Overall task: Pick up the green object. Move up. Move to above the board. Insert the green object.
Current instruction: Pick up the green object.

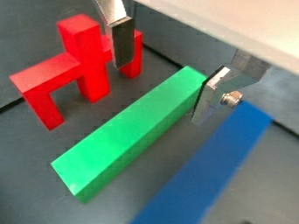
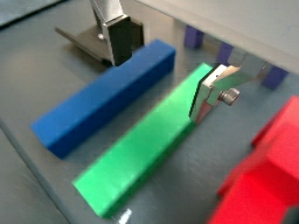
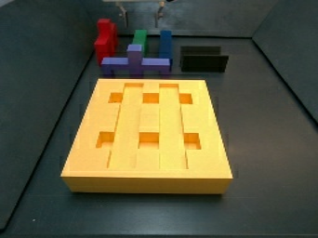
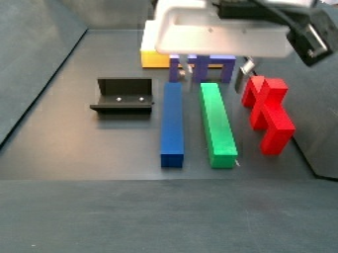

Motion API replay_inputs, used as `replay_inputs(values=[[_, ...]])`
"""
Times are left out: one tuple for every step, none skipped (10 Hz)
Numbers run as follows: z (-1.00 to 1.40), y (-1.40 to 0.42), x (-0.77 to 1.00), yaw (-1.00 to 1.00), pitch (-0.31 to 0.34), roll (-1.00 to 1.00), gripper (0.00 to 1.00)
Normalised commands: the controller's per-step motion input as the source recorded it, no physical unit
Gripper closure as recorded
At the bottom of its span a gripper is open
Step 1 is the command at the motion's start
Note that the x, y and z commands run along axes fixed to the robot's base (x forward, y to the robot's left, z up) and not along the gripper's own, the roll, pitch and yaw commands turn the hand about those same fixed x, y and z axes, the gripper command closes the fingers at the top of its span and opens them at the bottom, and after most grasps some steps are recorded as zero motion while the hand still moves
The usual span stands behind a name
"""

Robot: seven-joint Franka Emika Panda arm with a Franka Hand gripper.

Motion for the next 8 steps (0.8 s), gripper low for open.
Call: replay_inputs(values=[[-0.37,0.06,-0.14,0.00,-0.364,-0.01,0.00],[-0.53,0.00,-0.12,-0.02,-0.310,0.02,0.00],[-0.45,0.04,0.00,-0.03,-0.261,0.00,0.00],[-0.35,0.07,0.00,-0.05,-0.204,0.00,0.00],[-0.29,0.09,0.00,-0.07,-0.120,0.00,0.00],[-0.16,0.10,0.00,-0.08,-0.069,-0.01,0.00],[0.00,0.11,0.00,-0.02,-0.004,-0.04,0.00],[0.00,0.08,0.00,-0.01,-0.006,-0.04,0.00]])
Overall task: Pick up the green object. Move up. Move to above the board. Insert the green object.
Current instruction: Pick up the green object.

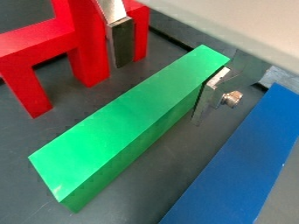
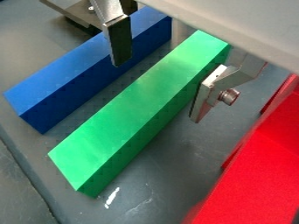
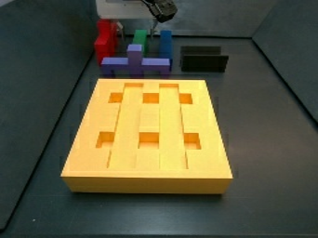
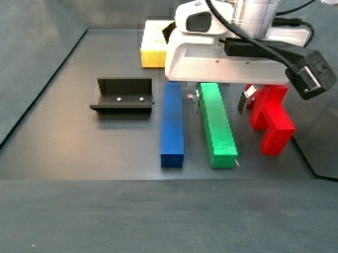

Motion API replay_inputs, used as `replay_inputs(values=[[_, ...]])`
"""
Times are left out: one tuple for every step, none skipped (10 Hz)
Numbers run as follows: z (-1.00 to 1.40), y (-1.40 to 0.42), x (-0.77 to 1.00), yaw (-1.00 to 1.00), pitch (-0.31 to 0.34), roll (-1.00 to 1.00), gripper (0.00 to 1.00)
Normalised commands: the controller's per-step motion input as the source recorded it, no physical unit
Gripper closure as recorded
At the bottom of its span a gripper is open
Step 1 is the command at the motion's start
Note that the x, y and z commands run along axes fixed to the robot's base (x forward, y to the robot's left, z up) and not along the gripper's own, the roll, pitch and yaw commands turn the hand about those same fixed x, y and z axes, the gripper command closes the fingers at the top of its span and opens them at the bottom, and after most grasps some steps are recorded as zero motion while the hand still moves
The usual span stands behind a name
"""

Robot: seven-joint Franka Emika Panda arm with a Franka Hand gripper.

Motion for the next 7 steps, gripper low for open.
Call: replay_inputs(values=[[-0.09,0.08,0.00,-0.01,-0.040,-0.02,0.00],[-0.18,0.06,0.00,-0.02,-0.066,-0.01,0.00],[-0.19,0.00,0.03,-0.02,-0.066,0.00,0.00],[-0.22,0.00,0.06,-0.01,-0.080,-0.01,0.00],[-0.21,0.00,0.03,-0.05,-0.096,-0.05,0.00],[-0.21,0.00,0.07,-0.06,-0.120,-0.12,0.00],[-0.17,0.00,0.08,-0.03,-0.110,-0.11,0.00]])
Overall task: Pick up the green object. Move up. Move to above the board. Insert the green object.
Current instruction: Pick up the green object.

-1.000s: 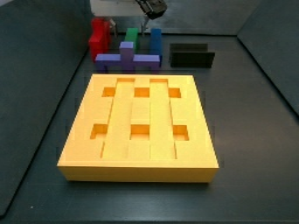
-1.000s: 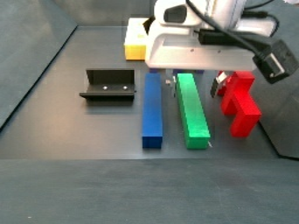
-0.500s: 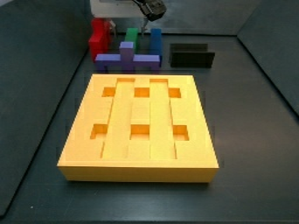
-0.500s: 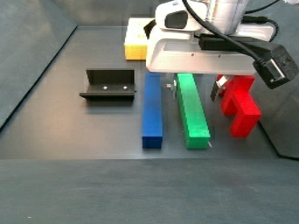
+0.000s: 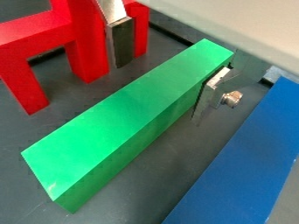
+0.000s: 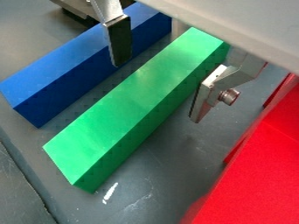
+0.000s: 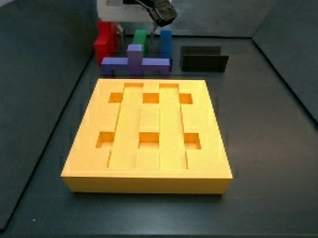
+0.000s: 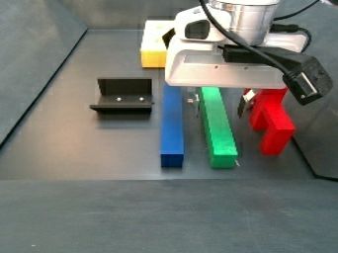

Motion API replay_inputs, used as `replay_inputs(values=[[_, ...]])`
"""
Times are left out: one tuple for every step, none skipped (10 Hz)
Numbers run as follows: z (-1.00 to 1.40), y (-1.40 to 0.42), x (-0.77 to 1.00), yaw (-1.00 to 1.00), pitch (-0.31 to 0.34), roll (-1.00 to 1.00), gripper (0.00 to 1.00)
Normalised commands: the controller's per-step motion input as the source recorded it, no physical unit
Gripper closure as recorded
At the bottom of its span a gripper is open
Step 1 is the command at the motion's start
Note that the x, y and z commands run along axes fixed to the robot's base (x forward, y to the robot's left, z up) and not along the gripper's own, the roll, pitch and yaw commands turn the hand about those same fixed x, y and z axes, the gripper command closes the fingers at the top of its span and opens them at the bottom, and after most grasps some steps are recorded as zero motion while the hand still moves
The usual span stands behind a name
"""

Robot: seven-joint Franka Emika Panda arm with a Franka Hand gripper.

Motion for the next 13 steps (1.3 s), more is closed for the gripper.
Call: replay_inputs(values=[[-0.11,-0.04,0.05,0.00,-0.079,-0.05,0.00],[-0.07,-0.07,0.06,0.00,-0.036,-0.01,0.00],[-0.07,-0.06,0.07,0.00,-0.007,0.00,0.00],[-0.07,-0.05,0.07,0.00,0.000,0.00,0.00],[-0.07,-0.03,0.03,0.00,0.000,0.00,0.00],[-0.07,0.00,0.00,0.00,0.000,0.00,0.00],[0.00,0.00,0.00,0.00,0.000,0.00,0.00],[0.00,0.00,0.00,0.00,0.000,0.00,1.00],[0.00,0.00,0.00,0.00,0.000,0.00,1.00],[0.00,0.00,0.00,0.00,0.000,0.00,1.00],[0.00,0.00,0.00,0.00,0.000,0.00,1.00],[0.00,0.00,0.00,0.00,0.000,0.00,1.00],[0.00,0.00,0.00,0.00,0.000,0.00,1.00]])
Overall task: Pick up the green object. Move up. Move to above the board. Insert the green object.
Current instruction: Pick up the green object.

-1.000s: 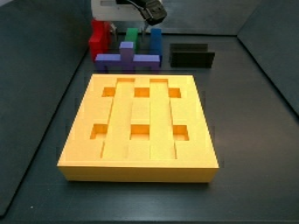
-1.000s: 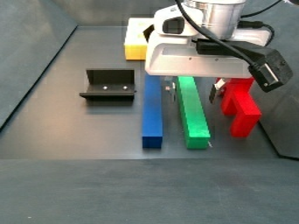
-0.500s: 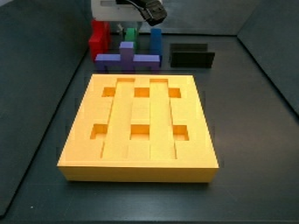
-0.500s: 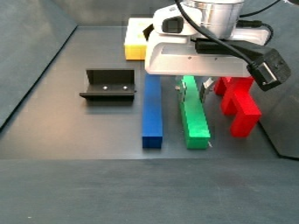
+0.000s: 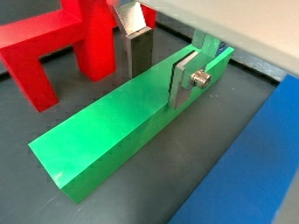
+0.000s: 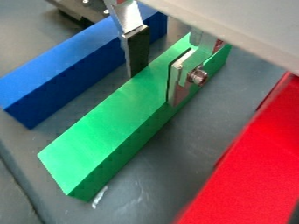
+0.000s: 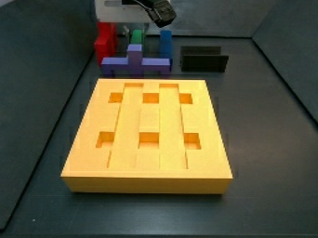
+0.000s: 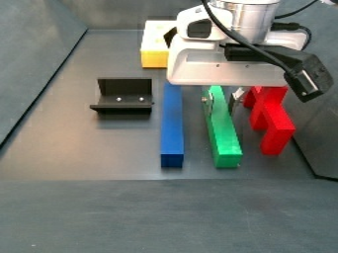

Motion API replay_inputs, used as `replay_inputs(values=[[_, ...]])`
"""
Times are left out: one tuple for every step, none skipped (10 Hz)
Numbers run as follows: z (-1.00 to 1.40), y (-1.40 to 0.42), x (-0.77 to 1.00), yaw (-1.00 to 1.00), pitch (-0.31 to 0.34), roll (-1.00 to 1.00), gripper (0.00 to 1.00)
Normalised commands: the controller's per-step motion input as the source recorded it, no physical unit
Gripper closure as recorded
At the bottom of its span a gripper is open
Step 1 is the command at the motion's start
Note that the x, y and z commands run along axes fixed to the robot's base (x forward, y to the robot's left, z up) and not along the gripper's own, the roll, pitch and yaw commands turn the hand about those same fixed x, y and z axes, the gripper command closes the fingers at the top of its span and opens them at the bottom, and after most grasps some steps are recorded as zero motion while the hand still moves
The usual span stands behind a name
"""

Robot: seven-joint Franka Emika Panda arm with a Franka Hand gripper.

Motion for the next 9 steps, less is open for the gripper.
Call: replay_inputs(values=[[0.00,0.00,0.00,0.00,0.000,0.00,1.00],[0.00,0.00,0.00,0.00,0.000,0.00,1.00],[0.00,0.00,0.00,0.00,0.000,0.00,1.00],[0.00,0.00,0.00,0.00,0.000,0.00,1.00],[0.00,0.00,0.00,0.00,0.000,0.00,1.00],[0.00,0.00,0.00,0.00,0.000,0.00,1.00],[0.00,0.00,0.00,0.00,0.000,0.00,1.00],[0.00,0.00,0.00,0.00,0.000,0.00,1.00],[0.00,0.00,0.00,0.00,0.000,0.00,1.00]])
